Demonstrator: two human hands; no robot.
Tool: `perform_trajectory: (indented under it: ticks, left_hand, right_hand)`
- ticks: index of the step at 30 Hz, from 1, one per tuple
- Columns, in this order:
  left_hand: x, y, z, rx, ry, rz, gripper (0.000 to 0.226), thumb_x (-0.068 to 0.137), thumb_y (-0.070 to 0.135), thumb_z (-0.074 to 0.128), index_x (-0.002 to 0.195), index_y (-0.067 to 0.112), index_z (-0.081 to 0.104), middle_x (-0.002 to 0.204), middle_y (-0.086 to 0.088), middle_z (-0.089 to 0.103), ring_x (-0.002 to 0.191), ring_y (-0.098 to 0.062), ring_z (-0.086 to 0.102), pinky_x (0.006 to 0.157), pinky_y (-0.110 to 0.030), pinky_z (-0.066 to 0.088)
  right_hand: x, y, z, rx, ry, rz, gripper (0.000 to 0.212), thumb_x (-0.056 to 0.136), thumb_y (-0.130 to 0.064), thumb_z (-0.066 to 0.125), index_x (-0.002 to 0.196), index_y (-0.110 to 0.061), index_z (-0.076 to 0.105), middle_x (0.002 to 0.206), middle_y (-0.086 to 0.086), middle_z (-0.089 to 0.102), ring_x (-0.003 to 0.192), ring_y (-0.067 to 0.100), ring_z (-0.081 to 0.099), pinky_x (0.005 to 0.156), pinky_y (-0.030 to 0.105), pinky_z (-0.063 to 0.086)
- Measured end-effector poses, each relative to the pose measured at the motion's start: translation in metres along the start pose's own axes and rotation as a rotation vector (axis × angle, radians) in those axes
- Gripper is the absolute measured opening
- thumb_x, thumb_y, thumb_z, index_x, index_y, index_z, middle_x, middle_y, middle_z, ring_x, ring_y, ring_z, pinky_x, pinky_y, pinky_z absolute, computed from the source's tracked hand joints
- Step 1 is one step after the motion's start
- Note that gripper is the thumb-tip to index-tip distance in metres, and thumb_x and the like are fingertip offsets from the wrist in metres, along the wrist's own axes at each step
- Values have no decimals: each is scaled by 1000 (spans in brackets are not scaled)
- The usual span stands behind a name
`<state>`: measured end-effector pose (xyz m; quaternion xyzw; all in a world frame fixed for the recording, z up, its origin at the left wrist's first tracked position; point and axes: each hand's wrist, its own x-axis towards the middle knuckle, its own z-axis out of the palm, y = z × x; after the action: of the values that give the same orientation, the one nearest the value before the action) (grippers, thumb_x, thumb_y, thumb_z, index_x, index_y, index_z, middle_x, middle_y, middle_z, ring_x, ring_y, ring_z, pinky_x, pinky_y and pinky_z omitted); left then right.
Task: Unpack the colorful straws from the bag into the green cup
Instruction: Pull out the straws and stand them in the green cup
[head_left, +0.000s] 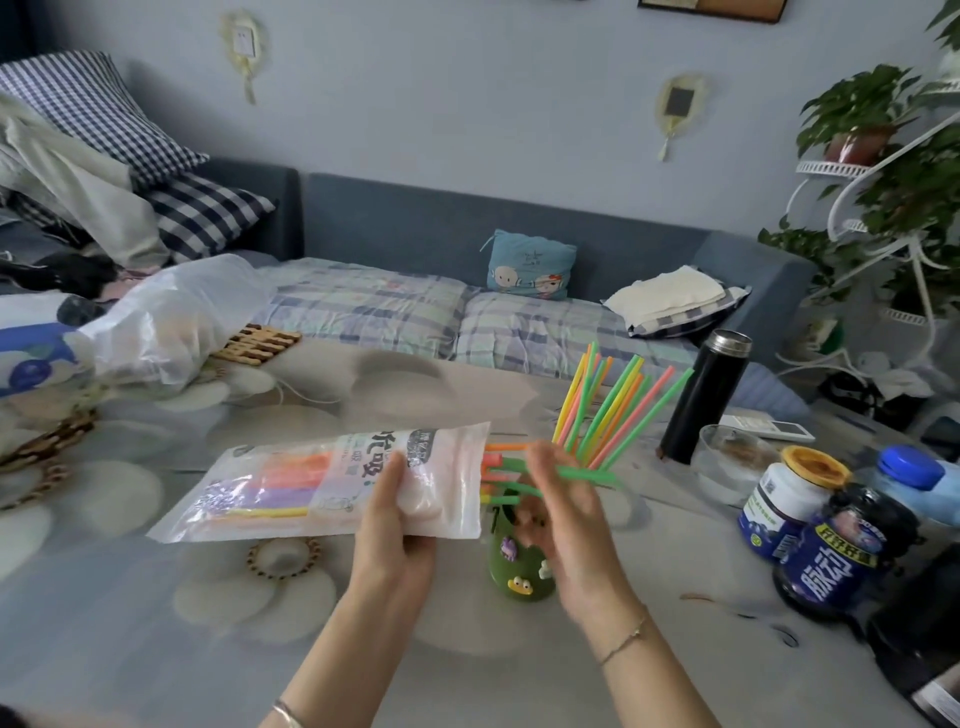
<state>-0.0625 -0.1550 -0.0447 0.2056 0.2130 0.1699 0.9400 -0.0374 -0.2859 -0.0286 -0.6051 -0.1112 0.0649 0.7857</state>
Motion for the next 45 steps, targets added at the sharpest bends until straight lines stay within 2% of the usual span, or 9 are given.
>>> perform_trajectory:
  ticks: [4, 10, 20, 24, 32, 35, 38, 41, 45]
  left_hand:
    - [-9, -19, 4, 15, -47, -46, 49, 94, 20, 57, 139, 4, 50, 137, -15, 59, 128, -28, 54, 107, -41, 43]
    - [2, 1, 3, -106, 7, -83, 45, 94, 19, 56, 138, 7, 52, 137, -9, 59, 129, -22, 54, 107, -36, 43]
    - [-7, -17, 7, -56, -19, -148, 7, 93, 15, 57, 96, 11, 62, 84, -5, 73, 79, -15, 67, 74, -31, 52]
    - [-3, -8, 6, -91, 3, -144, 8, 93, 17, 57, 89, 12, 61, 62, -1, 74, 78, -14, 65, 70, -29, 52]
    - [0, 2, -1, -104, 0, -143, 8, 93, 17, 58, 99, 13, 61, 94, -4, 67, 90, -17, 64, 87, -32, 52]
    - [1, 3, -1, -93, -13, -110, 26, 93, 17, 57, 119, 13, 56, 113, -6, 66, 112, -21, 61, 100, -37, 48]
    - [1, 9, -3, -67, -4, -106, 26, 93, 17, 57, 119, 14, 55, 106, -5, 67, 104, -21, 64, 88, -38, 54]
    - [4, 22, -9, -15, 17, -86, 30, 92, 17, 59, 122, 11, 57, 110, -10, 68, 104, -25, 65, 91, -45, 54]
    - [9, 37, -20, 138, -62, -59, 8, 91, 18, 58, 95, 12, 62, 70, -2, 76, 74, -19, 69, 51, -32, 60]
  right_hand:
    - [0, 8, 11, -191, 130, -139, 22, 84, -30, 66, 90, -9, 62, 58, -6, 57, 46, 8, 50, 36, 21, 39]
    - [6, -15, -10, -224, 248, -282, 34, 88, -20, 62, 57, -7, 55, 35, -7, 43, 31, 6, 41, 35, 16, 33]
    - [5, -16, 0, -168, 254, -312, 15, 87, -21, 63, 75, -14, 67, 58, -11, 62, 50, 1, 54, 48, 14, 41]
    - [13, -51, -19, -134, 337, -374, 21, 88, -24, 62, 70, -12, 63, 49, -8, 62, 38, 1, 50, 37, 14, 38]
    - [39, -141, -54, -335, 388, -576, 32, 87, -36, 60, 56, -34, 68, 47, -18, 61, 46, -4, 56, 49, 15, 45]
    - [45, -155, -59, -362, 371, -582, 40, 88, -35, 58, 49, -35, 66, 43, -19, 58, 49, -2, 55, 59, 28, 48]
    - [52, -161, -64, -348, 405, -575, 37, 88, -34, 58, 54, -23, 65, 53, -11, 65, 62, 11, 62, 74, 41, 54]
    - [58, -163, -67, -398, 435, -613, 34, 90, -32, 56, 60, -17, 64, 50, -10, 63, 53, -1, 60, 61, 20, 53]
    - [66, -146, -67, -649, 401, -601, 38, 93, -31, 53, 64, -8, 63, 34, -11, 51, 36, -6, 48, 38, 5, 31]
